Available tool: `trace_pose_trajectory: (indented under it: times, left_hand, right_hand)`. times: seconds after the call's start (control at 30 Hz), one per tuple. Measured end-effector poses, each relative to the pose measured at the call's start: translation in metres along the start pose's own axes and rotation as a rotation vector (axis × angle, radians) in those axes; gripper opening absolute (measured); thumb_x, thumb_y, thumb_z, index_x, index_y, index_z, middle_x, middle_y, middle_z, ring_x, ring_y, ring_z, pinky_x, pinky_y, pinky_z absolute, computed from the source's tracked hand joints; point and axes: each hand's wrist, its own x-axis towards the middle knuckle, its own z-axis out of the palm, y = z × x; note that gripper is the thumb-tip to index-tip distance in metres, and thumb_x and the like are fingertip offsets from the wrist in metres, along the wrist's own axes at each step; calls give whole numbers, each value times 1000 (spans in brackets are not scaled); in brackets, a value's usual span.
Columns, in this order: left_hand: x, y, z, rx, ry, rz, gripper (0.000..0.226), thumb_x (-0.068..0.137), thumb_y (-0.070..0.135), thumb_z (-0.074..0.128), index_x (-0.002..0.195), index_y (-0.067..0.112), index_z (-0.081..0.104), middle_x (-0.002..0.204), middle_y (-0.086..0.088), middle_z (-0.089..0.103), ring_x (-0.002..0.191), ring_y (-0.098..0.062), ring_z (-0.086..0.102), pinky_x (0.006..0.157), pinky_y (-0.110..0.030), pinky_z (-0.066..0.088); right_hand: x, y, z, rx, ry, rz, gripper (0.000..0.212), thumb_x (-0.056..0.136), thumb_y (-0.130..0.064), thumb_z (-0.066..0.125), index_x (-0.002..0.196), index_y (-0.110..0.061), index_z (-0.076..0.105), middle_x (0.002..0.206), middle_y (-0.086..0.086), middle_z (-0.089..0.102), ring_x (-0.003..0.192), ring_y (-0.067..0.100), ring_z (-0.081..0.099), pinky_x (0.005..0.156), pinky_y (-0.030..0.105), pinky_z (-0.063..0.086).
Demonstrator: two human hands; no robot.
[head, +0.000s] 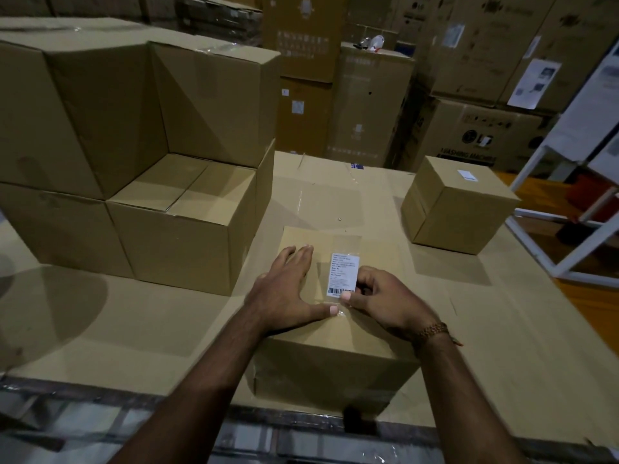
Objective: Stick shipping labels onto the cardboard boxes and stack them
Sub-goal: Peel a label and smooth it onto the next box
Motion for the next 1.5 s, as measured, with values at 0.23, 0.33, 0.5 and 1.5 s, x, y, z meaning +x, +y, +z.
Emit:
trace_pose_trajectory:
  times: [0.23,0.33,0.5,1.5]
  left_hand:
    - [-1,-1,0,11,-5,17,128,77,83,68,168,31,-4,175,17,-7,161,-8,-5,123,-56,26]
    - [-2,-1,-1,8,-15,19,129,76,82,70,168,32,-5,175,17,-8,160,-7,-6,125,-56,25]
    - [1,-3,-1,-2,-30,25,131,75,84,70,168,32,-6,175,18,-9,160,-7,-7,125,-58,23]
    - [8,-12,3,49,-17,52,128,71,93,62,169,25,15,176,14,-3,161,-11,-7,123,-62,28]
  right_hand:
    - [-1,1,-3,214,-23,33,23,103,-19,69,125,-18,75,120,-2,79,115,23,73,108,52,54]
    - [-2,-3,-8,277,-29,58,28,107,-17,62,133,-18,72,124,-7,78,116,13,72,109,41,54]
    - [-1,-3,-9,302,-9,68,29,105,-15,65,133,-19,72,125,-9,77,117,13,72,98,31,54]
    - [-2,-14,12,470,219,126,25,100,-6,59,99,-13,83,108,25,77,96,32,65,98,51,51]
